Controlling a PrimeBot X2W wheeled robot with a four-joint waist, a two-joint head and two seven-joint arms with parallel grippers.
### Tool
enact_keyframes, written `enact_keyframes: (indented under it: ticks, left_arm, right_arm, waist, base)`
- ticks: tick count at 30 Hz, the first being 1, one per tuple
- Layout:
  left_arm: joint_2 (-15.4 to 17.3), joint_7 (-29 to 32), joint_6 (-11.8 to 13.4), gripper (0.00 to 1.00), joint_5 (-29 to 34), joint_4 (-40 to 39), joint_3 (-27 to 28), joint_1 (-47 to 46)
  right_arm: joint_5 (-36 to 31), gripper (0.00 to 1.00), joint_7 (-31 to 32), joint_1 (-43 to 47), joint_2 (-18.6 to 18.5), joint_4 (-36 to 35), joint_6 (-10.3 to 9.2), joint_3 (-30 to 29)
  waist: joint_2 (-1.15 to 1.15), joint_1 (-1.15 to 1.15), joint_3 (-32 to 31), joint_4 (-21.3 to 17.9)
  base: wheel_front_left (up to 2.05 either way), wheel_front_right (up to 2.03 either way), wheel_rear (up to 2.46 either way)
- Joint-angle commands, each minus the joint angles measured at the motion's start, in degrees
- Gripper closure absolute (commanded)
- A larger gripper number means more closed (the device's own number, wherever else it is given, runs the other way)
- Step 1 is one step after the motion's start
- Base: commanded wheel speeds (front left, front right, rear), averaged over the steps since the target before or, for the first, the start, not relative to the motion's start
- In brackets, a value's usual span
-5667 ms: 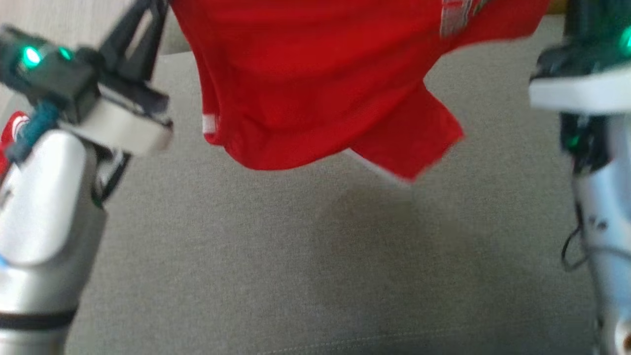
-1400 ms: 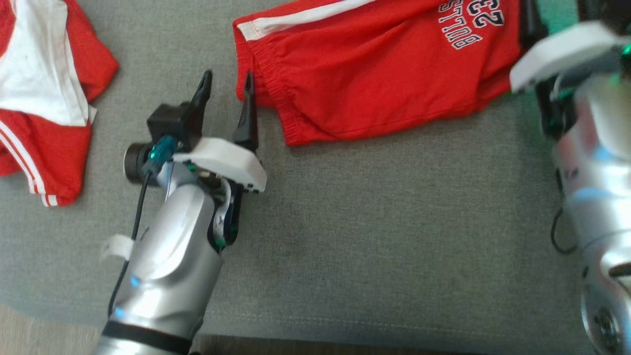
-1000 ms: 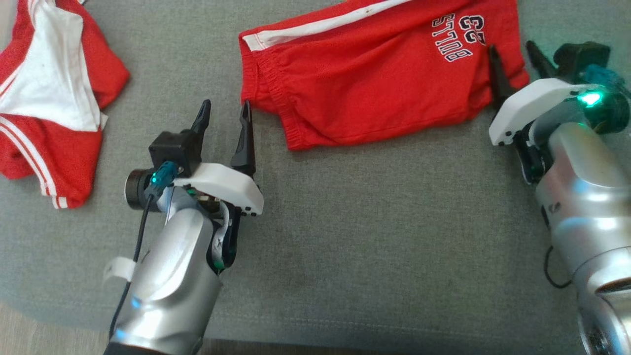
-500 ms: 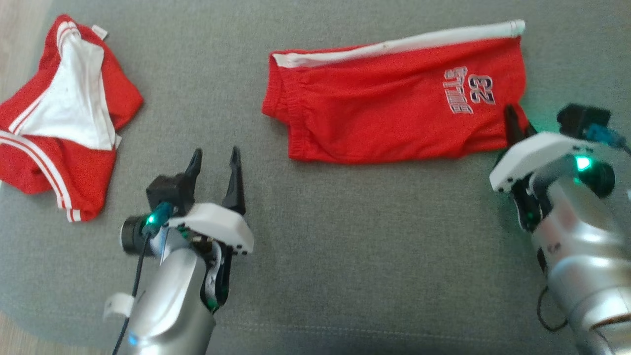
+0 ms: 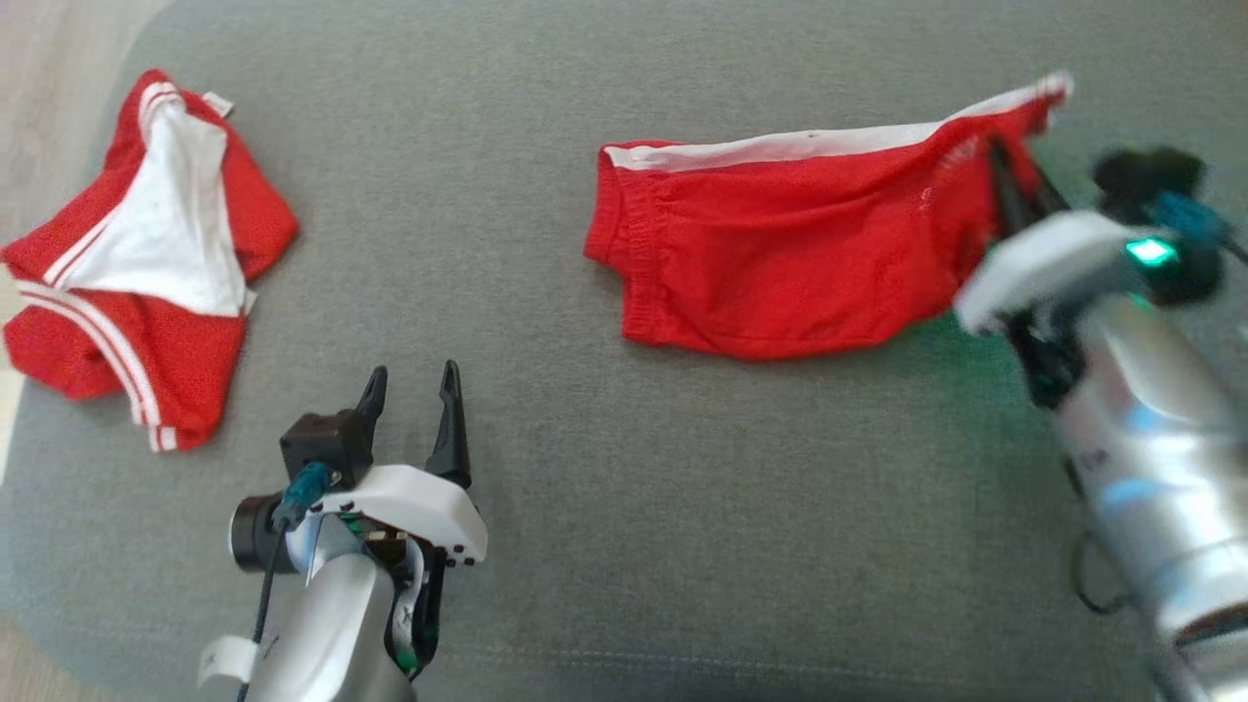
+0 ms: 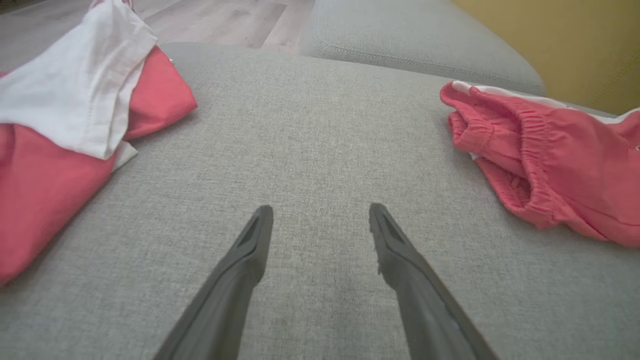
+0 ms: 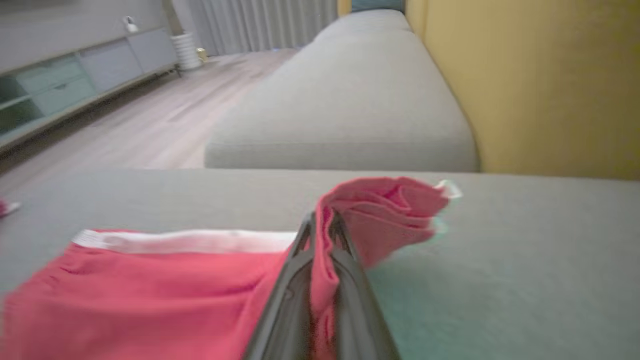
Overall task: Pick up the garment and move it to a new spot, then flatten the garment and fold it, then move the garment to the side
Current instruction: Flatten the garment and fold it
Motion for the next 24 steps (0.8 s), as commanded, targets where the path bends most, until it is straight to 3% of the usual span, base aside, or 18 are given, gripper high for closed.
enact_keyframes:
  ticks: [1,6,11,12,13,14,18,24]
  left_arm:
    - [1.1,-0.3,-0.1,0.0,0.3,-1.5,1.7,-0.7]
    - [1.1,-0.3,0.0,0.0,-1.1,-1.8,-0.5,-0.5]
    - [1.1,-0.3,0.1,0.0,-1.3,-1.6,-2.3,0.1]
    - [1.1,-0.3,0.2,0.0,-1.3,-1.6,-2.4,0.2]
    - [1.1,-0.3,0.2,0.0,-1.2,-1.6,-2.5,0.3]
    - [1.1,-0.3,0.2,0.0,-1.2,-1.6,-2.6,0.3]
    - [1.1,-0.3,0.5,0.0,-1.1,-1.6,-2.7,0.4]
    - [1.1,-0.3,0.8,0.0,-0.5,-2.0,-2.2,0.2]
  right_arm:
    - [-0.3,1.0,-0.5,-1.8,2.2,-2.7,-0.05,2.0]
    - [1.2,1.0,0.8,-1.6,7.0,-7.9,-0.05,9.4]
    - [4.3,1.0,3.3,1.9,9.1,-9.6,-0.05,16.5]
    - [4.9,0.8,3.5,2.7,9.2,-9.4,-0.05,17.4]
    - [6.1,0.33,3.5,3.6,9.4,-9.3,-0.05,18.1]
    - [7.5,0.0,3.3,4.3,9.4,-9.4,-0.05,18.6]
    - [11.7,0.0,1.9,6.3,9.5,-11.4,-0.05,22.0]
    - [11.6,0.0,-1.6,6.2,9.5,-8.7,-0.05,18.7]
  waist:
    - [0.0,0.0,-0.3,1.0]
    - [0.0,0.0,-1.2,4.5]
    - [0.0,0.0,-1.9,7.5]
    - [0.0,0.0,-1.9,7.9]
    - [0.0,0.0,-1.9,8.2]
    - [0.0,0.0,-1.9,8.3]
    - [0.0,0.0,-1.9,7.9]
    - [0.0,0.0,-2.0,5.1]
  base:
    - [0.0,0.0,0.0]
    - [0.0,0.0,0.0]
    - [0.0,0.0,0.0]
    - [0.0,0.0,0.0]
    - [0.0,0.0,0.0]
    - [0.0,0.0,0.0]
    - [0.0,0.0,0.0]
    - [0.0,0.0,0.0]
